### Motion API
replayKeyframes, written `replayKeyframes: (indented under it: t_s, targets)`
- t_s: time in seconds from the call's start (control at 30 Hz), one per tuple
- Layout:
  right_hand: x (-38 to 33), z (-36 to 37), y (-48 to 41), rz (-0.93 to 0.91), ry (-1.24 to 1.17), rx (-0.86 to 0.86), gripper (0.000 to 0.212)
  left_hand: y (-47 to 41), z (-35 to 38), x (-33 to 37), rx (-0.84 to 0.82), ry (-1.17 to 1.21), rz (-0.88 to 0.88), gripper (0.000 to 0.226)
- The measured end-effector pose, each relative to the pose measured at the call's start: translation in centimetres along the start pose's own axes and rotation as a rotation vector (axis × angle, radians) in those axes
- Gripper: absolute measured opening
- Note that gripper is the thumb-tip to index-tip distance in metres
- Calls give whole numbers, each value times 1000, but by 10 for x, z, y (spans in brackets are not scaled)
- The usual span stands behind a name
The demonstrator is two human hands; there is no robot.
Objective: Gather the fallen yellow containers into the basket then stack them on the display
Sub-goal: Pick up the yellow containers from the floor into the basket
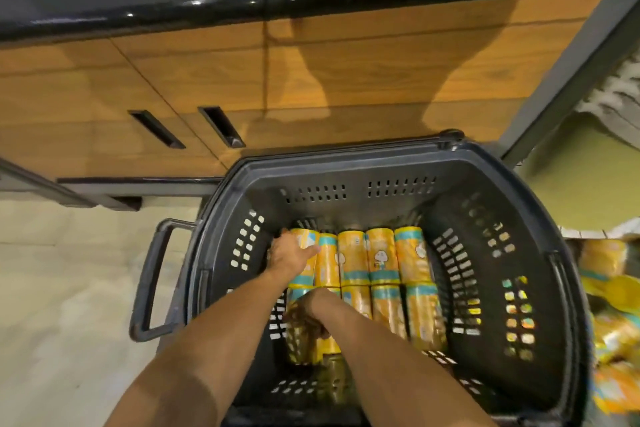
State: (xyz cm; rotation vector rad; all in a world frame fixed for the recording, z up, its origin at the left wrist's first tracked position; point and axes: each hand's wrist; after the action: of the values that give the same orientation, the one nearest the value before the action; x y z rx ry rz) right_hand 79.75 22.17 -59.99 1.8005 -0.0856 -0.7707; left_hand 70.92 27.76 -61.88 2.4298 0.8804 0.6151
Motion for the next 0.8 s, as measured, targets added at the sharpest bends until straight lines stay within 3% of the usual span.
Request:
replayKeyframes:
  t_s: [0.07, 0.13, 0.2, 0.27, 0.3, 0.37, 0.43, 0.5, 0.63, 0.7, 0.8]
  targets:
    - [5, 3, -6, 73, -113, -38, 60, -7, 7, -3, -21, 76, -58, 83]
    - [5, 4, -14, 74, -217, 63, 52, -12, 13, -3, -35, 122, -97, 79]
    - [13, 11, -23, -16, -100, 68, 64, -14, 18, -1, -38, 122, -123, 75]
    - [15, 15, -19, -214, 289, -64, 75, -14, 21, 2, -36, 112, -129, 75]
    - [16, 13, -18, -240, 291, -66, 76, -15, 22, 3, -41, 106, -131, 76]
    - [20, 12, -21, -127, -117, 54, 65, -18, 26, -1, -70, 116, -154, 80]
    - [23, 3, -26, -81, -213, 87, 47, -20, 32, -14, -140, 139, -205, 85]
    - [29, 2, -25, -101, -96, 72, 40, -18, 40, -30, -186, 160, -236, 90]
    - [45, 8, -38, -91, 107, 238, 39, -28, 43, -38, -264, 279, -244, 101]
    - [51, 12, -47, -87, 204, 243, 41, -32, 45, -37, -316, 408, -239, 94]
    - [55, 8, -40, -26, 221, 236, 62, -24, 50, -30, -354, 487, -251, 76]
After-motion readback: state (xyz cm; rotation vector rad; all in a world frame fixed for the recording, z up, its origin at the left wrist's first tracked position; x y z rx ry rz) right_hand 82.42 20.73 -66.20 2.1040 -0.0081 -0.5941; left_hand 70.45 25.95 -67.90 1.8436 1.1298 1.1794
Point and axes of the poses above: each hand's wrist, its own y-axis away from the middle knuckle, its own z-axis out of the palm, x = y × z, and after that the axes turned 7 degrees about -z, right-handed
